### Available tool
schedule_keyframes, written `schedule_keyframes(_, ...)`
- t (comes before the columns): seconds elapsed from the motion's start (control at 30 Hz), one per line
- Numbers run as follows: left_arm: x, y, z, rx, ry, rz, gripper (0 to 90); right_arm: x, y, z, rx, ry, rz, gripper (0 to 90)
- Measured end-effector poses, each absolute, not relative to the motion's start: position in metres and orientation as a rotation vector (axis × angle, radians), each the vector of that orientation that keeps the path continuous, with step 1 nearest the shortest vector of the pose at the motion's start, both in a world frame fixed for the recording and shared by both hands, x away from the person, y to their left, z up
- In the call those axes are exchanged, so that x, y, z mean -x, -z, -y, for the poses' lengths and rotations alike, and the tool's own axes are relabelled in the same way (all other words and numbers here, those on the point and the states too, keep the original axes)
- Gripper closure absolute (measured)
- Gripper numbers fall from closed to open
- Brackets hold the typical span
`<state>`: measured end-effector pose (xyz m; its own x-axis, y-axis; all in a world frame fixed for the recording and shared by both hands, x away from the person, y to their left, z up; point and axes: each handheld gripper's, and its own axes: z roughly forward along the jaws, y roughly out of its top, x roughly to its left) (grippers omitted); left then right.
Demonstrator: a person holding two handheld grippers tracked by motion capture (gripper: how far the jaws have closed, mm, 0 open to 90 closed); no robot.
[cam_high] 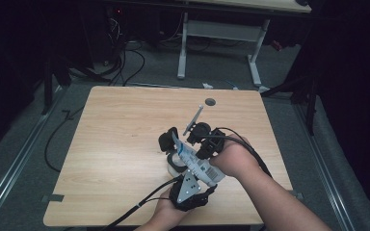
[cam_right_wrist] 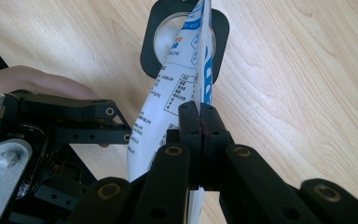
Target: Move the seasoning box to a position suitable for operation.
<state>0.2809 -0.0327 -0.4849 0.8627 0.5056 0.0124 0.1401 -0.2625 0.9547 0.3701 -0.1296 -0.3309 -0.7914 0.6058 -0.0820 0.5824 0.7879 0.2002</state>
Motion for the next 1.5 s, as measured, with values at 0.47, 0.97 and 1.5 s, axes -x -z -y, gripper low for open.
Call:
schedule_keyframes(0.47, -0.2809, 0.4855, 0.0331, -1.825, -0.378, -0.491, 49.5, -0.3716, 0.3317, 0.1282, -0.946, -0.242, -2.841, 90.0)
schedule_keyframes(0.97, -0.2816, 0.4866, 0.0333, -1.825, -0.380, -0.498, 49.2, -0.3735, 0.3346, 0.1257, -0.950, -0.233, -2.838, 90.0)
schedule_keyframes(1.5, -0.2827, 0.4853, 0.0323, -1.818, -0.381, -0.501, 49.2, -0.3745, 0.3334, 0.1225, -0.941, -0.226, -2.835, 90.0)
